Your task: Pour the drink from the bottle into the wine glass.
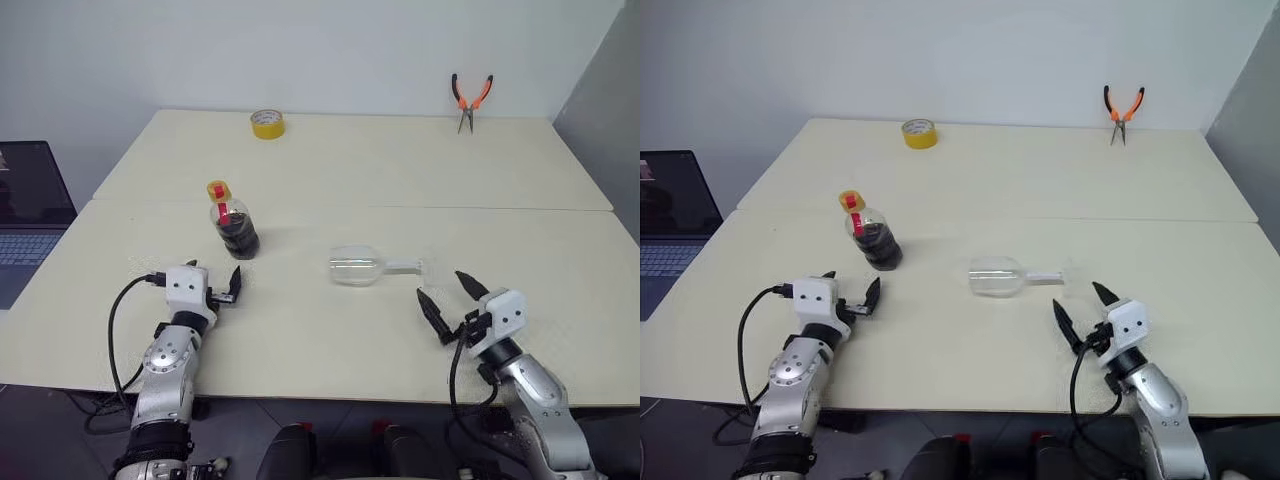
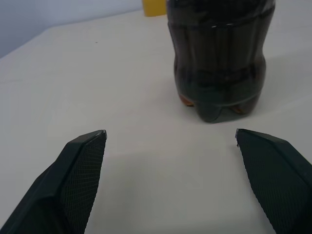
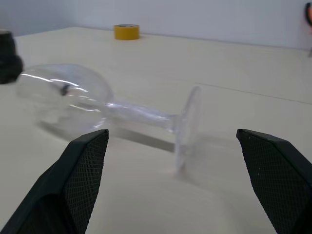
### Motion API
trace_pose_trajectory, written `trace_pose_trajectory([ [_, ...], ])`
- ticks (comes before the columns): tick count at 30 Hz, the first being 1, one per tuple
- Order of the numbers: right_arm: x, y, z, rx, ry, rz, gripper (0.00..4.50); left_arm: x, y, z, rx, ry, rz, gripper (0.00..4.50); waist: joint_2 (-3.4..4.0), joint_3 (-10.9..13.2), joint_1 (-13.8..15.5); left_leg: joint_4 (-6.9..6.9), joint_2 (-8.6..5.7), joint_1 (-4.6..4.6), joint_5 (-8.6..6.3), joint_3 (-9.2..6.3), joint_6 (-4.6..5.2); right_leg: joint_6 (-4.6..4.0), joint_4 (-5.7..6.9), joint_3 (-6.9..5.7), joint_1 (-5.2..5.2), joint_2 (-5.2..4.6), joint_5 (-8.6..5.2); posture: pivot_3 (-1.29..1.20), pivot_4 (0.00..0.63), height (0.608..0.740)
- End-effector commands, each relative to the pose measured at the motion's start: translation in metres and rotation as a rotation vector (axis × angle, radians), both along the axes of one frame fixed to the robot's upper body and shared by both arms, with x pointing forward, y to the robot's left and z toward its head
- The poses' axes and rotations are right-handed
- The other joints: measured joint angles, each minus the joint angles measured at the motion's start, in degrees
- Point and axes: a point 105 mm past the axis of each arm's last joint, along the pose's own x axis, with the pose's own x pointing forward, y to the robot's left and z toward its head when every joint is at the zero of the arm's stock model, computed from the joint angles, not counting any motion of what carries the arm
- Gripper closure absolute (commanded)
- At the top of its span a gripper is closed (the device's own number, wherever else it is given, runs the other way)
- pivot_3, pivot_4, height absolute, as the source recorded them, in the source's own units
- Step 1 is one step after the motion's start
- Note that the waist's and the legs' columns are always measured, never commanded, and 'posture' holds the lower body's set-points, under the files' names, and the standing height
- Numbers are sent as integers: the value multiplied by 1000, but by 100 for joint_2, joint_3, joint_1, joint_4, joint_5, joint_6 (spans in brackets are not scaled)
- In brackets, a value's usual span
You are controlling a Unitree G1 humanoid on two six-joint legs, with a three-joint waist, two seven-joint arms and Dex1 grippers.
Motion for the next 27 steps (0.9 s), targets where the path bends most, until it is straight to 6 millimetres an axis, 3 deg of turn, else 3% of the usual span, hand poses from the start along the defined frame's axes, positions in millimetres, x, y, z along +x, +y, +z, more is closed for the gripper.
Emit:
trace_pose_trajectory([
  [1, -13, 13, 25, 21, -34, 120, 0, 3, -5, 2, 6, 9, -27, 15, 0, 0, -2, 0, 0, 0, 0, -1, 0, 0, 1, 0, 0, 0, 0, 0, 150, 740],
  [12, -46, 52, 34, -115, 44, 471, 0, 17, -24, 20, -60, -27, -114, 15, -23, 13, 3, 13, -1, -14, 0, -13, 0, 9, -2, -15, -1, 1, -5, 0, 150, 740],
  [21, -37, 48, 50, -120, 3, 469, 0, 29, -22, 44, -70, -107, -82, 15, -39, 22, -2, 16, 3, -18, 0, -21, -1, 5, -1, -22, -2, 5, -3, 0, 150, 740],
  [27, -31, 47, 54, -98, -17, 437, 0, 33, -11, 44, -92, -97, -9, 15, -40, 22, -1, 21, 3, -21, 0, -20, -1, 2, -1, -20, -3, 5, -1, 0, 150, 740],
])
